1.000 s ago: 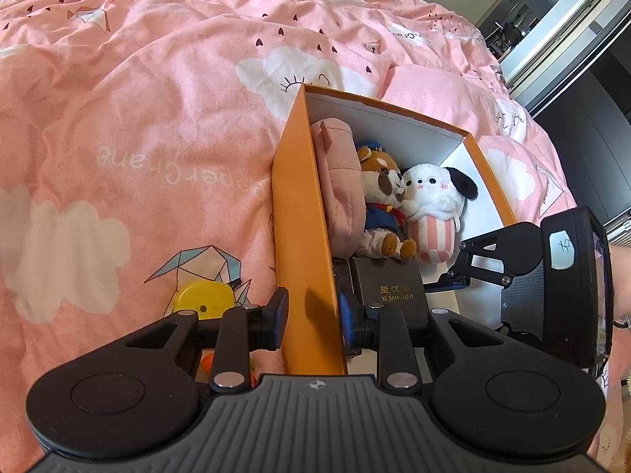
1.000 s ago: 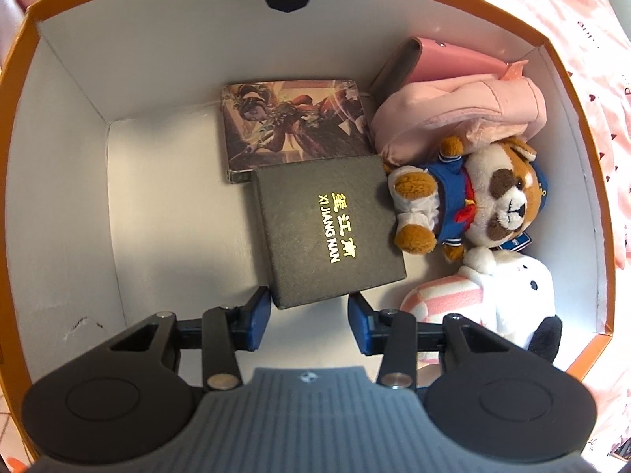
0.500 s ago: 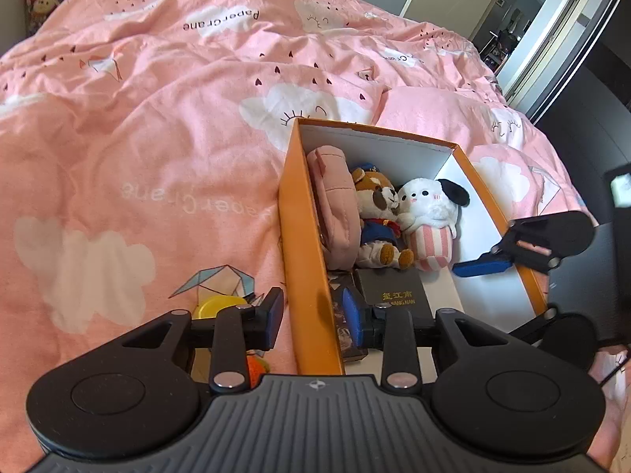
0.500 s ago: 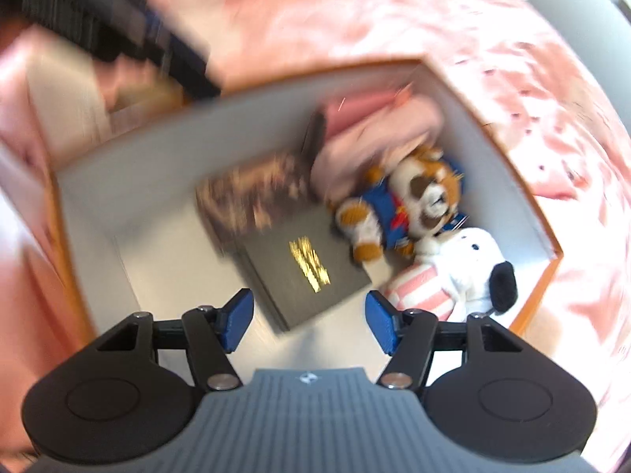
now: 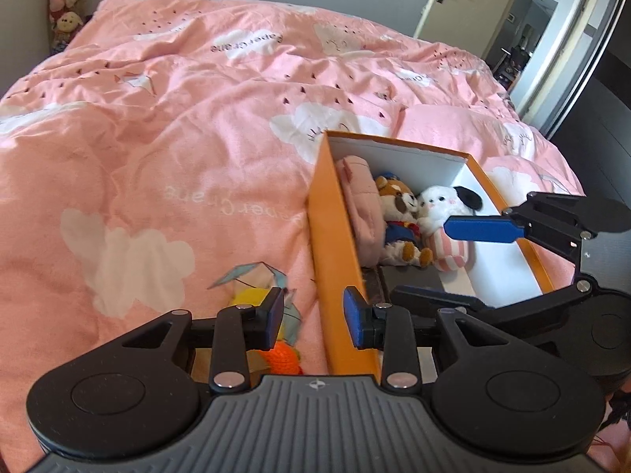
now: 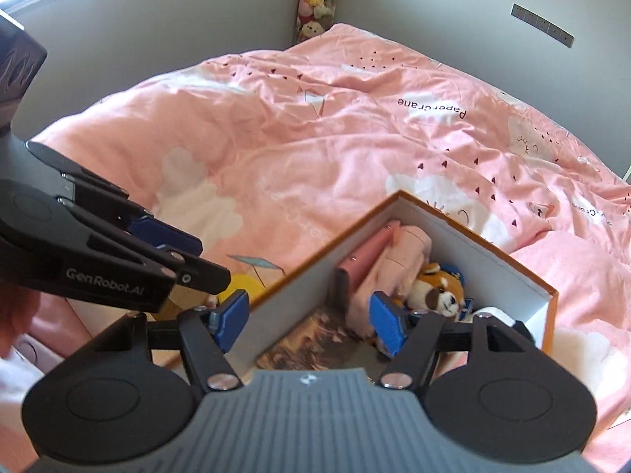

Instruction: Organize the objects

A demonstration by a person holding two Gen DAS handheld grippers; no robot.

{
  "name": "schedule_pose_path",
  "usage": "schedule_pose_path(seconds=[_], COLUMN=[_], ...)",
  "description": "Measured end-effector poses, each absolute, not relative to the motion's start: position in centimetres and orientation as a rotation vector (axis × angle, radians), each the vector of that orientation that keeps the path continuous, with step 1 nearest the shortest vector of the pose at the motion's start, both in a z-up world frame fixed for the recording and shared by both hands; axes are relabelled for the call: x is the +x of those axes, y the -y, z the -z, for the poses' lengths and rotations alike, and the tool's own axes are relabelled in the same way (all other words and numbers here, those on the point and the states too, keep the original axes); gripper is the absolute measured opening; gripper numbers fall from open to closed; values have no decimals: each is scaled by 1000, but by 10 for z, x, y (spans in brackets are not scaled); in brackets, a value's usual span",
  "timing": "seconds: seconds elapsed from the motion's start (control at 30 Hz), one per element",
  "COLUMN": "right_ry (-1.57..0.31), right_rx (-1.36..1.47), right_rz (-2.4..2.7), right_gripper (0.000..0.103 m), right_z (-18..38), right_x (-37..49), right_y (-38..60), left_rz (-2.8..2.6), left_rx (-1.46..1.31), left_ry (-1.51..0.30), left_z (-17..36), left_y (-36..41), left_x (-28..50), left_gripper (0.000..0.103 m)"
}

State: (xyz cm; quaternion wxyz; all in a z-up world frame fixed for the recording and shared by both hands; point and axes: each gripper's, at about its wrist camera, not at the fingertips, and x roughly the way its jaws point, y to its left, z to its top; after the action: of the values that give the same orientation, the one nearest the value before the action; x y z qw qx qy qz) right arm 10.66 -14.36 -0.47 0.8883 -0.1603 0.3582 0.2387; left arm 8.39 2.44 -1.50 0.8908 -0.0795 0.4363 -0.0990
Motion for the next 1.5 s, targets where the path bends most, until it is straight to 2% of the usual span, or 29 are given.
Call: schedule_pose_path(seconds=[0.07,0.4,0.57,0.7,0.83,1.07,1.1,1.17,1.2,1.5], right_ry=[-734,-806,-849,-899,-954,-1053,-1062,-1091,-1107,-1227], right_rx=[-318,-368,-429,-496,-558,-521,-506,-461,-435,-330], right_rz=[-504,-599,-636,-687,-743,-822,-824,-802,-781,-649], right_gripper=[75,73,60,55,43,46,47,58,59,59], right_z=[-2,6,12,22,33,39,40,43,45,67], right_x=[105,125,135,144,148,150,151,153,155,162], right_y=[139,93,76,62,51,41,40,37,36,23], left_rz=[186,157,101,100,140,70,54,11,-12,-68], left_rx=[-154,-250,-319,-339,-374,-341,-334,-301,-281,-264], left_ry=[-897,-966,-1029,-1069,-1118,-1124,-1119,-1106,-1093,-1058], left_z=[13,16,26,36,49,59,60,62,61,62], left_y=[-32,-82,-111,-117,-109,-104,-103,-101,-99,-108], left_x=[82,87,93,97,99,97,96,94,92,88], left_gripper=[38,38,38,38,37,37,37,37,37,37])
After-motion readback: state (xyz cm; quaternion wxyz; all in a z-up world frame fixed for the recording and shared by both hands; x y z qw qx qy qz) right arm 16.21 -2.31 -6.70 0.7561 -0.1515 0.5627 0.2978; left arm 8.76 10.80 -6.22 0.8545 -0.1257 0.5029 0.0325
